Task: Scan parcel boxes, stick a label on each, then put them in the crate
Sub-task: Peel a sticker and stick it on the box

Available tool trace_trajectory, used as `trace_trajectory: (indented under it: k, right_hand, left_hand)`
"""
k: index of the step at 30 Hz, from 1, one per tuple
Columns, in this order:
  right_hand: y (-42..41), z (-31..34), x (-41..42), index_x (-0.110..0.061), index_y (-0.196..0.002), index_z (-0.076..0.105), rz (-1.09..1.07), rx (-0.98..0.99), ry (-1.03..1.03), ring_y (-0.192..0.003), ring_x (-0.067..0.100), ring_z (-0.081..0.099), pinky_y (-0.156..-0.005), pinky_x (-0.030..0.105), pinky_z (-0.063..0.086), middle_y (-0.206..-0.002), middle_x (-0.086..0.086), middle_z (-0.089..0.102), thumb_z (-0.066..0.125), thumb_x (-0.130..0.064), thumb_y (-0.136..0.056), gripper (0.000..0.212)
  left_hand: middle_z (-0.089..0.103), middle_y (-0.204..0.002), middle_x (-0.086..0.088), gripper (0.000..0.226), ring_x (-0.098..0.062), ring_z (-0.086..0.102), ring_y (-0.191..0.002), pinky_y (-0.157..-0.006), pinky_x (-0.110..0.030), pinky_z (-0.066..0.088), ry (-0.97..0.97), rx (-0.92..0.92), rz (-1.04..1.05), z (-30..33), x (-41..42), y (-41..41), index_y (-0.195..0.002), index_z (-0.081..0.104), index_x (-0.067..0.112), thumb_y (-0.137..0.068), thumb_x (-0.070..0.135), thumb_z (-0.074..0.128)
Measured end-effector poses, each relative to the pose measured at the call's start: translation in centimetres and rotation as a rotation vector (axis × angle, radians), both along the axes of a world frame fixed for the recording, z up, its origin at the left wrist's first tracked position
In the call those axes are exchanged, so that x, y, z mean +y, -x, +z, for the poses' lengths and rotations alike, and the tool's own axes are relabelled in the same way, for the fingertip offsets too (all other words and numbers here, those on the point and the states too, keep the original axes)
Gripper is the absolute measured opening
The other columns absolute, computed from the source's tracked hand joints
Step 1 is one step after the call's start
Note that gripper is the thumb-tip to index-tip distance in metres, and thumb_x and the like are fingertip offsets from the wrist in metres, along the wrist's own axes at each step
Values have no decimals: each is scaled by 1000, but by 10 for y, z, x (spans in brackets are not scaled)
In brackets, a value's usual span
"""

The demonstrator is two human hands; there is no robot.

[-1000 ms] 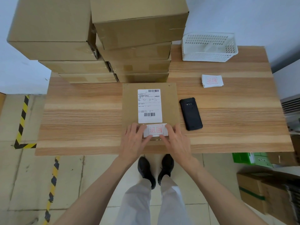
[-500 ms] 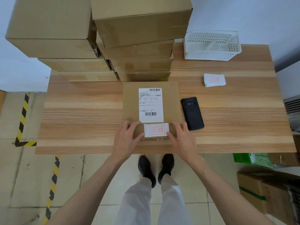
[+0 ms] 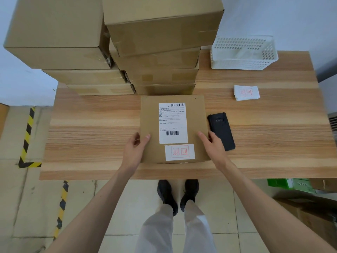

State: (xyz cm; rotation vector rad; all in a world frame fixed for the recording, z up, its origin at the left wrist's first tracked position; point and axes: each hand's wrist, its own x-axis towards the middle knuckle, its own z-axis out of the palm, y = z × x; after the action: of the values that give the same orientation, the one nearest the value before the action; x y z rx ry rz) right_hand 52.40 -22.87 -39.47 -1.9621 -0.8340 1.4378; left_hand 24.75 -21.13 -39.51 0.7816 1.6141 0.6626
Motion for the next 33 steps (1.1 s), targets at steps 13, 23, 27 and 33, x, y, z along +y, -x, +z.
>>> trace_trajectory:
  k: [13, 23, 27, 33]
  right_hand:
    - [4, -3, -12, -18, -143, 52, -102, 161, -57, -108, 6, 68, -91, 23, 55, -125, -6, 69, 57, -38, -102, 46]
    - [-43, 83, -46, -21, -129, 62, -216, 126, -198, -108, 7, 70, -96, 28, 54, -121, -5, 73, 60, -31, -102, 29]
    - [-85, 133, -61, -25, -126, 63, -258, 77, -272, -107, 9, 70, -97, 34, 54, -117, -8, 74, 61, -39, -100, 30]
    - [-170, 215, -100, -23, -130, 58, -411, -75, -469, -105, 6, 69, -87, 22, 55, -122, -6, 71, 58, -39, -101, 33]
  left_hand:
    - [68, -124, 19, 42, 7, 65, -108, -89, -15, 51, -28, -57, -62, 5, -11, -9, -141, 57, 29, -102, 44, 56]
    - [71, -122, 16, 38, -1, 66, -112, -90, -17, 54, -165, -97, -196, 86, -23, -57, -141, 54, 24, -104, 35, 55]
    - [68, -127, 14, 45, 5, 66, -109, -87, -13, 52, -234, -112, -297, 130, -22, -99, -145, 51, 21, -104, 40, 54]
    - [64, -123, 17, 36, 22, 58, -97, -74, -1, 44, -465, -81, -495, 204, -15, -202, -138, 52, 26, -105, 41, 51]
